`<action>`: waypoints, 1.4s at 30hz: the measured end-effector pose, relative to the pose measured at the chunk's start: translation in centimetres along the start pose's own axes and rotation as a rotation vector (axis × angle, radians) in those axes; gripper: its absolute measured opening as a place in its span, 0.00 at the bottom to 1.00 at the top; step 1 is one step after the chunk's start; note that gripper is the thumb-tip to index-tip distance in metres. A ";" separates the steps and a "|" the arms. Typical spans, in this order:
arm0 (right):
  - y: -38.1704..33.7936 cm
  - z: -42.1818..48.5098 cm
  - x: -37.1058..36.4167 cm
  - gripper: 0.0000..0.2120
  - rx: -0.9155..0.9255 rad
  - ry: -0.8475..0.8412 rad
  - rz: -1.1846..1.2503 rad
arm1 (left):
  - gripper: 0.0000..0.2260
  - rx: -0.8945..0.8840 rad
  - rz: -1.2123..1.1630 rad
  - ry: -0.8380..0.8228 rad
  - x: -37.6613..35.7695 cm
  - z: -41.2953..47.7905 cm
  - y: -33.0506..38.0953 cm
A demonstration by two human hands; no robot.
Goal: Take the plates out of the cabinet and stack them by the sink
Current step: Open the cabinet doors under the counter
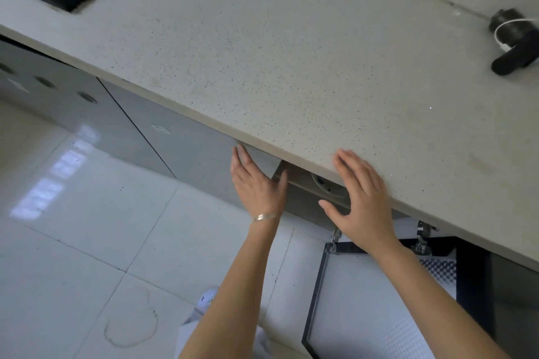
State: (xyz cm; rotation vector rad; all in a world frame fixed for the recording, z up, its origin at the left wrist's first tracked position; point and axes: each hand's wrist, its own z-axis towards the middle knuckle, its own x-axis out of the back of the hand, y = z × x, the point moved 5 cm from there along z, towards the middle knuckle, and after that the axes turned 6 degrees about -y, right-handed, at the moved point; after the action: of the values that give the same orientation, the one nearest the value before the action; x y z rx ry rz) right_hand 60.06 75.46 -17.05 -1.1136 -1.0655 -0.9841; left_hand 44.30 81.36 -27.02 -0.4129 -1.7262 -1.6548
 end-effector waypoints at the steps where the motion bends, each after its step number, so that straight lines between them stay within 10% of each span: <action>1: 0.0 0.0 0.0 0.34 -0.001 -0.005 -0.007 | 0.45 -0.083 0.034 -0.032 0.2 -0.9 -0.1; 21: -1.1 -0.7 -1.1 0.39 -0.044 0.072 -0.135 | 0.33 -0.293 -0.136 -0.121 2.1 -1.2 0.0; 31: -1.2 -0.6 -0.7 0.40 -0.048 0.014 -0.083 | 0.33 -0.024 -0.788 -0.354 2.9 0.4 1.5; 42: -1.2 -0.8 -1.0 0.42 -0.062 -0.029 -0.097 | 0.43 0.086 -0.923 -0.496 3.9 -0.1 0.5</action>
State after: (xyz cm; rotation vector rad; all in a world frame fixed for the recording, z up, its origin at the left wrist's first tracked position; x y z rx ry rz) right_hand 58.80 74.52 -17.83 -1.1379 -1.1275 -1.0868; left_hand 41.88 80.38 -24.07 0.0647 -2.5926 -2.2021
